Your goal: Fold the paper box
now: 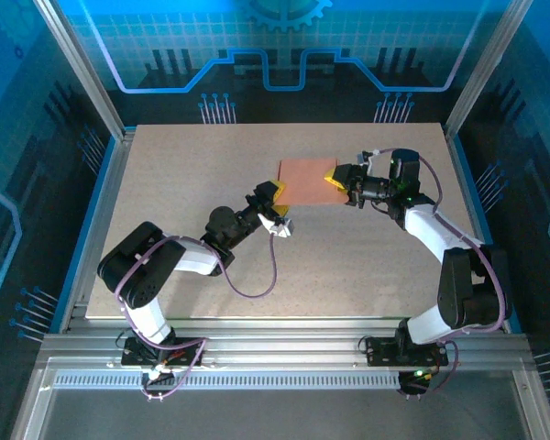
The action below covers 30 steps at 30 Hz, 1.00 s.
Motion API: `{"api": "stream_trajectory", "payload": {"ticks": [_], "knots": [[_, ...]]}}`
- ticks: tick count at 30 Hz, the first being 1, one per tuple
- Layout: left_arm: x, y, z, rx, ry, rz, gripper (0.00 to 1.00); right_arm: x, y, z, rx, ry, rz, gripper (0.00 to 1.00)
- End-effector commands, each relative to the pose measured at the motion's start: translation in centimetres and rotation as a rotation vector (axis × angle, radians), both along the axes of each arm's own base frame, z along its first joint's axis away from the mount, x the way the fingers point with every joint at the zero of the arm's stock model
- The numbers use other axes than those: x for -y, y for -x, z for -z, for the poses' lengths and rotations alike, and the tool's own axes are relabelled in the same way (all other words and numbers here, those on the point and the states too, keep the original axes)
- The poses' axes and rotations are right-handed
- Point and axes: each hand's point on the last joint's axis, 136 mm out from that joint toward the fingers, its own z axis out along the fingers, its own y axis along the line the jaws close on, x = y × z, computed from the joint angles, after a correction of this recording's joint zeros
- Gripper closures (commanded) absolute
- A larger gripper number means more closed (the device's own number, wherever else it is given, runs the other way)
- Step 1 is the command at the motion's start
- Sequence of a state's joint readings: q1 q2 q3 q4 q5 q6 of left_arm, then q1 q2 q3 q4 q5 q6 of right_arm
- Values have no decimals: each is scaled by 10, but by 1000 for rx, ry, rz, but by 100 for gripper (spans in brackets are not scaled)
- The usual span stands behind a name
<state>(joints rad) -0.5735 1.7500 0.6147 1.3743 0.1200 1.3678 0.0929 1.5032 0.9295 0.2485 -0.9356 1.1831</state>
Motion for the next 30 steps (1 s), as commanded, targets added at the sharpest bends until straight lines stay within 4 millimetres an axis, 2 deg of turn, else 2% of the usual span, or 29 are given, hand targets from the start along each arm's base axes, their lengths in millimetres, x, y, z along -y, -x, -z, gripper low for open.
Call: {"api": "stream_trajectory", "payload": {"ticks": [1,9,17,22,30], "knots": [[6,-1,-10,-5,55,19,57,-7,8,-6,17,-14,-35,51],[7,-1,-6,-24,64,30,65,-6,9,-8,22,-6,-30,49],[8,0,3,-75,85,44,67,-1,8,-7,26,31,-7,35],[8,0,13,-116,86,45,69,11,6,-6,42,70,40,27],[6,5,39,-207,85,50,70,43,9,-8,62,132,119,25]]}}
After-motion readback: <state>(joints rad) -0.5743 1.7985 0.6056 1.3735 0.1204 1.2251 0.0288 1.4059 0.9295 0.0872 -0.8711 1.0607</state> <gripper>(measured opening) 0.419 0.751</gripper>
